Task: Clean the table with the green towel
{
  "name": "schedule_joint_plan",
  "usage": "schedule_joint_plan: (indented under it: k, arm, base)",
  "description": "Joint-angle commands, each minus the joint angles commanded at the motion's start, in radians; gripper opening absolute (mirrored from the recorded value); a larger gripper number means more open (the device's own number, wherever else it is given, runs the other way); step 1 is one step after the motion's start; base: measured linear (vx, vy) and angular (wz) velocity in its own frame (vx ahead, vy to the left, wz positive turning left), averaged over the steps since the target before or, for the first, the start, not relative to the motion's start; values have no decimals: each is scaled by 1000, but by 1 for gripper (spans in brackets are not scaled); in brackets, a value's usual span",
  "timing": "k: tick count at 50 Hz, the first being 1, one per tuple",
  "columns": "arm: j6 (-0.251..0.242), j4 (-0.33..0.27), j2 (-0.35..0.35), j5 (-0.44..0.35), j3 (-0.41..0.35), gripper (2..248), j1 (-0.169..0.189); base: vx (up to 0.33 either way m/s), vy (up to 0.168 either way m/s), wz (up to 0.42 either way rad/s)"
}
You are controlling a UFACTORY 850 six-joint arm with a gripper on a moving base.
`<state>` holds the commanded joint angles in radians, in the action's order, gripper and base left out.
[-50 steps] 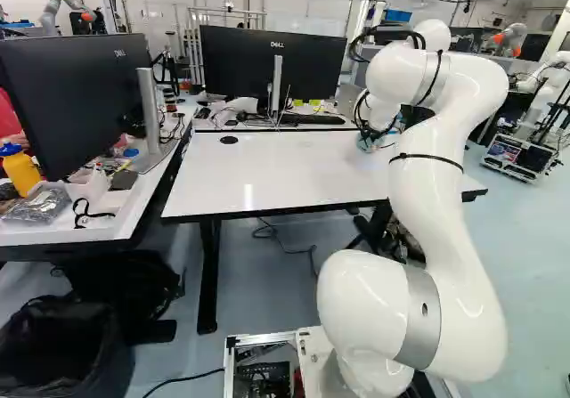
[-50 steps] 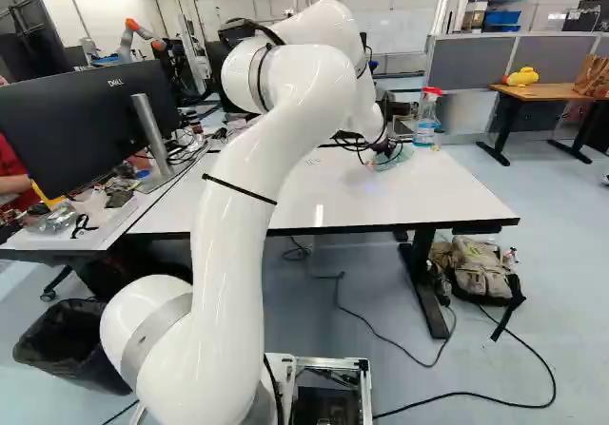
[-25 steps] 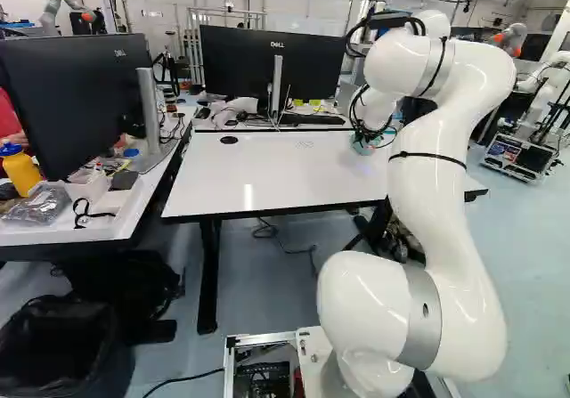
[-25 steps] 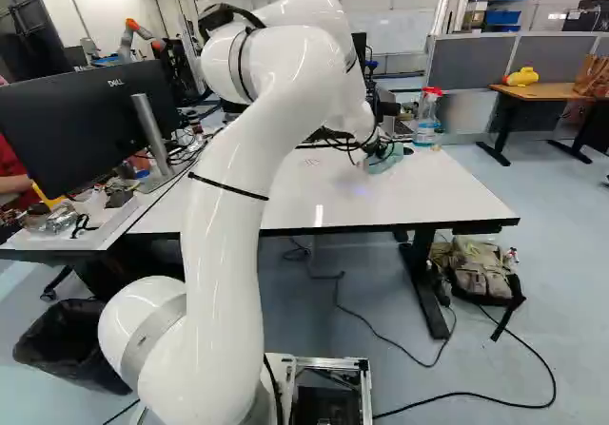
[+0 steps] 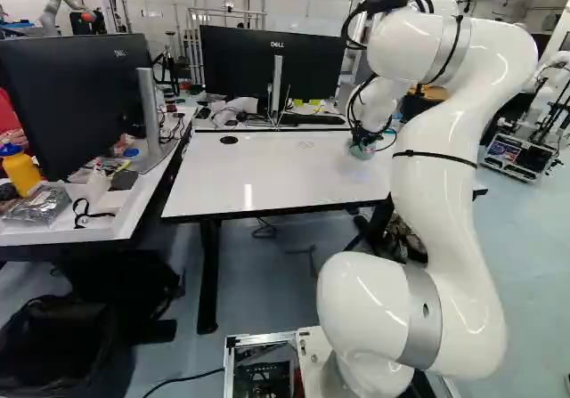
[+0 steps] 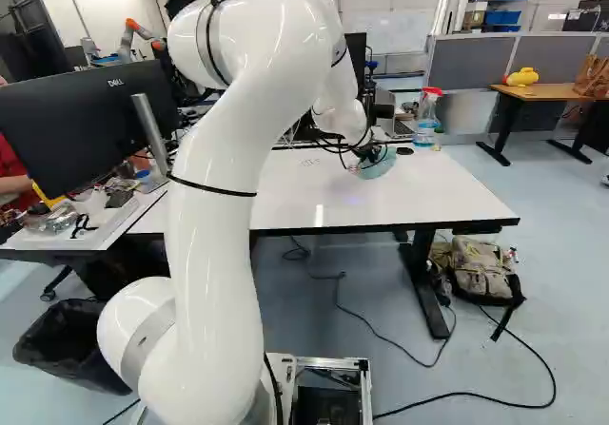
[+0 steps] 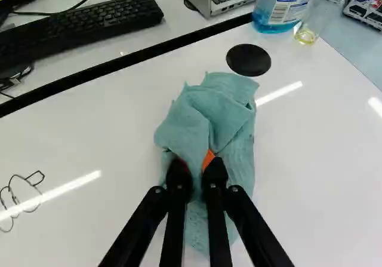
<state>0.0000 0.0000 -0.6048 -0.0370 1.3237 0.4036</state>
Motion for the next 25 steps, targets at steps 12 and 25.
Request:
schedule_joint_plan:
  k: [12,25]
  arm:
    - [0,0,55,0,-75,39,-6]
    - [0,0,109,0,-147,39,-2]
  base:
    - [0,0,0]
    - [0,0,0]
